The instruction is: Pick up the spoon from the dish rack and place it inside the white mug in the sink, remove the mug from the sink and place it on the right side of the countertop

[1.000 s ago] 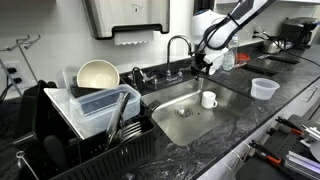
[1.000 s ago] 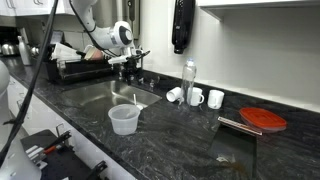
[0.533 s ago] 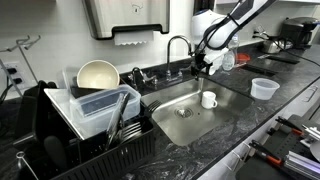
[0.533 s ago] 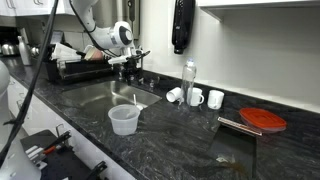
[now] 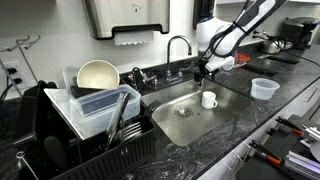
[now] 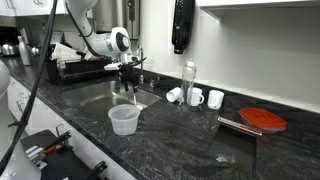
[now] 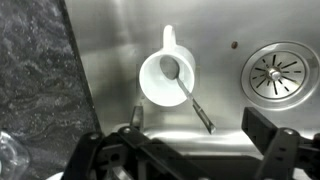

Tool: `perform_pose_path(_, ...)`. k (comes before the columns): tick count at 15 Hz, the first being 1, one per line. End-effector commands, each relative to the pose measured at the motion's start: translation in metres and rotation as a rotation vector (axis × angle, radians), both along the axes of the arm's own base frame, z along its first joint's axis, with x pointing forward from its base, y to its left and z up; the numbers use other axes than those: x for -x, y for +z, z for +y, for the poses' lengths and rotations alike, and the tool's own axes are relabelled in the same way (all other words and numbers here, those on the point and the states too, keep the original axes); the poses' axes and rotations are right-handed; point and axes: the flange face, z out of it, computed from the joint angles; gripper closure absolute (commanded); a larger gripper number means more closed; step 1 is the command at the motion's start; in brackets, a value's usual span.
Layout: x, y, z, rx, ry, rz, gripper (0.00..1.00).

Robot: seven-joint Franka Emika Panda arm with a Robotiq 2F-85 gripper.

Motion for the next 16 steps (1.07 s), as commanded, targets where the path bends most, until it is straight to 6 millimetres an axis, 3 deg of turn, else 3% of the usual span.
perform_pose_path(1, 0.039, -0.013, -0.009, -0.036, -0.096, -0.048, 0.0)
perform_pose_path(5, 0.062, -0.045, -0.026, -0.083, -0.147, -0.049, 0.0)
perform_pose_path(6, 0.058, -0.043, -0.018, -0.059, -0.125, -0.022, 0.0)
perform_pose_path(16, 0.061, -0.047, -0.025, -0.071, -0.135, -0.034, 0.0)
